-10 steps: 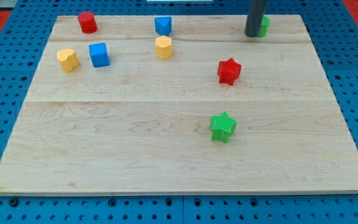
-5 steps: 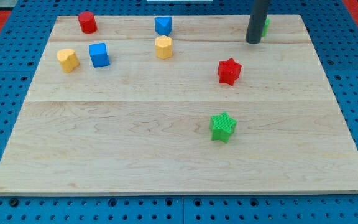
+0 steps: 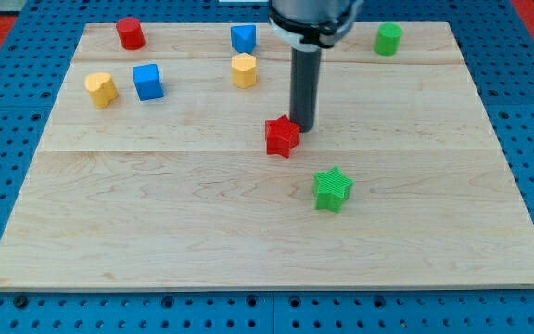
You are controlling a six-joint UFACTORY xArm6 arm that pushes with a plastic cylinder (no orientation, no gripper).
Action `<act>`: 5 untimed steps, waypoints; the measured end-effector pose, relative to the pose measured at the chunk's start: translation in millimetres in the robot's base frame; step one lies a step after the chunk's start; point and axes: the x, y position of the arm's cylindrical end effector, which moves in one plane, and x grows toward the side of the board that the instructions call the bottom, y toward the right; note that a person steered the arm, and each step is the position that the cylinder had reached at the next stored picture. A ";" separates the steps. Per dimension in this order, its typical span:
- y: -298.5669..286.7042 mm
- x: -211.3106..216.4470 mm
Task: Slide the red star towards the center left
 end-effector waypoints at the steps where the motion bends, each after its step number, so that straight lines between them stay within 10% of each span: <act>1: 1.9 14.2; 4: -210.4 14.9; 5: -200.8 15.4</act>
